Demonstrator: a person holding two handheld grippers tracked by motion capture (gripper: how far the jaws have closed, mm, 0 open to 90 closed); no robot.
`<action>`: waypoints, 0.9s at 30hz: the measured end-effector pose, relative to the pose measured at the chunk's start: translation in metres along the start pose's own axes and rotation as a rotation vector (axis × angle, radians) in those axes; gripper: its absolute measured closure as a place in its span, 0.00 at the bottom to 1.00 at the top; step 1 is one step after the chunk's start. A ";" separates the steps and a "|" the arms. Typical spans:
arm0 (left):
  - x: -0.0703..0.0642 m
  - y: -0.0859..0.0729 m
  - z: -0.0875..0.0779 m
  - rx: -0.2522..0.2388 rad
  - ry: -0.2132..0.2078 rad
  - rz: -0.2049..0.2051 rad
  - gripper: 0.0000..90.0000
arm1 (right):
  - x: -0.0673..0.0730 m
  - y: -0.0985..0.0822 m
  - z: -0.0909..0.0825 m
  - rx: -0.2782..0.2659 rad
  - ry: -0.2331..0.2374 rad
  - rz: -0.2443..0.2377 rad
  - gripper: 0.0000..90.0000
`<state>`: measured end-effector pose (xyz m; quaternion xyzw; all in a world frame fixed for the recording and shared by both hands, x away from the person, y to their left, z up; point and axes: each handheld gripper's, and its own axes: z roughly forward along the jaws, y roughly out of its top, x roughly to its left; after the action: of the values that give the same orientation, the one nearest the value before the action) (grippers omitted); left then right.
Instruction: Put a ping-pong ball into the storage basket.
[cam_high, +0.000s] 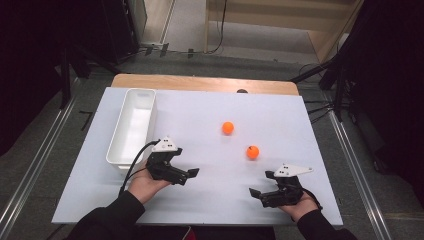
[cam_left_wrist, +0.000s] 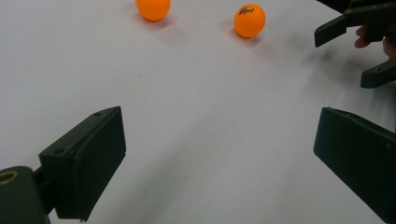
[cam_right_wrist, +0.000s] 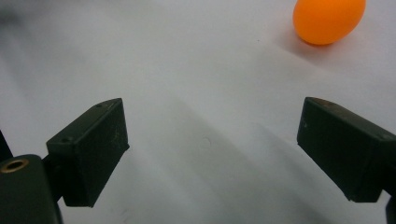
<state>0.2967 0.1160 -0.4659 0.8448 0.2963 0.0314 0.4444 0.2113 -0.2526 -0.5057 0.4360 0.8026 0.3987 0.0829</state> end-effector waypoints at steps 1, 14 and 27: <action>0.000 0.001 0.001 -0.001 0.002 0.000 0.03 | 0.000 0.000 0.000 0.000 0.000 -0.005 0.08; 0.004 0.011 0.017 -0.006 -0.005 0.001 0.03 | 0.000 0.000 0.000 -0.002 0.006 -0.010 0.08; 0.005 0.018 0.027 -0.005 -0.009 0.005 0.03 | 0.001 0.001 0.000 0.004 0.008 -0.004 0.08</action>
<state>0.3175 0.0912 -0.4691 0.8447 0.2920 0.0294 0.4476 0.2115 -0.2513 -0.5046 0.4327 0.8047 0.3986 0.0795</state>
